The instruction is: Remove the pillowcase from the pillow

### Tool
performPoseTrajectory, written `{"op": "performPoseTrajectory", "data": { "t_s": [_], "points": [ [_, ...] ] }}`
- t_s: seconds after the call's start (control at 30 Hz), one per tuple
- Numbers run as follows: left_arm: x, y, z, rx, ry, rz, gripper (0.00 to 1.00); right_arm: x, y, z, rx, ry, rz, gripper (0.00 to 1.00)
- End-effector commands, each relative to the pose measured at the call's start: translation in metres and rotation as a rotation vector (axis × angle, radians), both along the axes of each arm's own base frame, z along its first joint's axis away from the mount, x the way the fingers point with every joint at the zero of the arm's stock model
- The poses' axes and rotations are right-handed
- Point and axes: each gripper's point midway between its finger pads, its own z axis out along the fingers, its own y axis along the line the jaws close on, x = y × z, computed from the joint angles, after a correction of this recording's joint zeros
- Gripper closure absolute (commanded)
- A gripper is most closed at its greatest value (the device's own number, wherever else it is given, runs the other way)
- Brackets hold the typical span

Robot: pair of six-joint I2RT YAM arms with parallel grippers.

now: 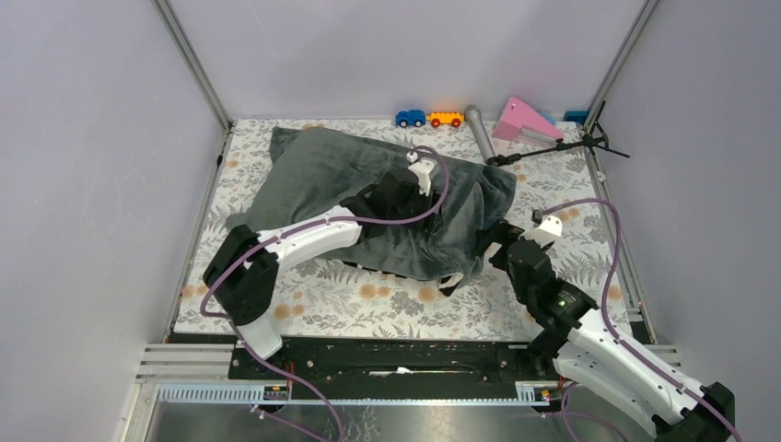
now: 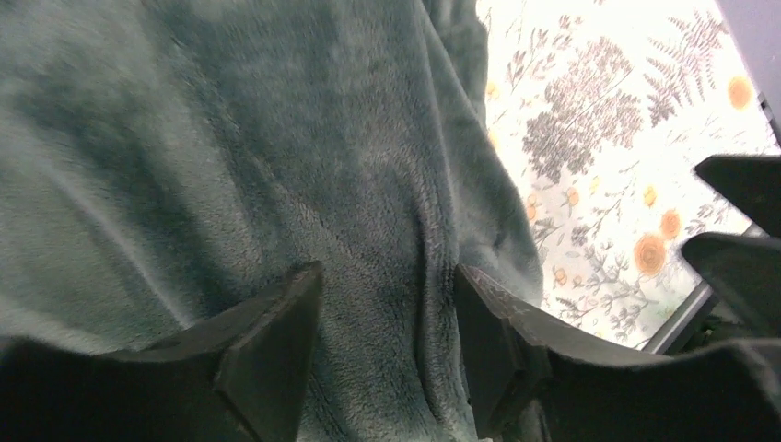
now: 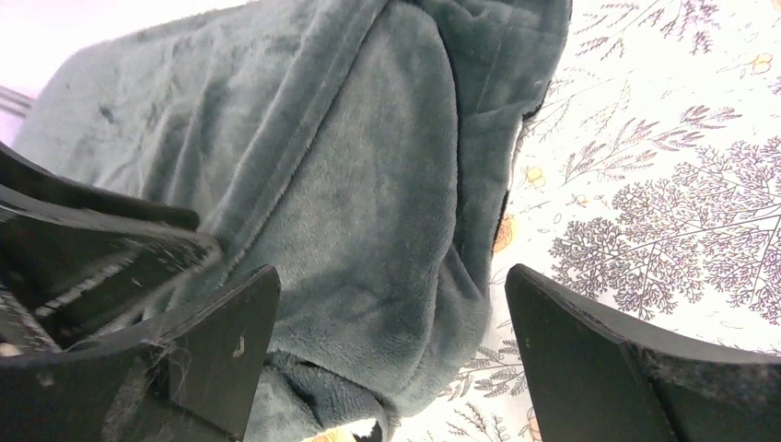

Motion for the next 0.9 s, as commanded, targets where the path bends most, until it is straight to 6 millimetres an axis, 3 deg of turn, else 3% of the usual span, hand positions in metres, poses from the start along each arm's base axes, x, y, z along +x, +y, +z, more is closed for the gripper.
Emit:
{"op": "performPoseTrajectory", "data": {
  "t_s": [0.0,0.1,0.17,0.3,0.4,0.53,0.73,0.87],
  "points": [
    [-0.004,-0.022,0.009,-0.024,0.002,-0.114,0.46,0.005,-0.018,0.015,0.042,-0.067,-0.117,0.0],
    [-0.008,-0.028,0.001,-0.019,0.033,-0.151,0.53,0.006,-0.016,0.013,0.036,-0.066,-0.108,0.0],
    [-0.012,-0.029,-0.001,-0.02,0.043,-0.177,0.64,0.007,-0.01,0.008,0.022,-0.051,-0.081,0.0],
    [-0.004,-0.01,0.01,-0.06,0.013,-0.076,1.0,0.014,0.012,0.001,0.019,-0.004,-0.004,0.0],
    [0.01,0.016,0.037,-0.232,-0.004,0.002,1.0,0.022,0.034,-0.003,0.034,0.04,0.061,0.0],
    [0.004,0.041,0.057,-0.383,-0.009,-0.006,1.0,0.034,0.063,-0.002,0.07,0.064,0.134,0.01],
    [-0.006,0.053,0.051,-0.48,0.017,-0.032,1.0,0.056,0.118,0.001,0.08,0.128,0.302,0.0],
    [-0.005,0.057,0.046,-0.492,0.019,-0.051,1.0,0.065,0.139,-0.011,0.099,0.181,0.336,0.0]
  ]
}}
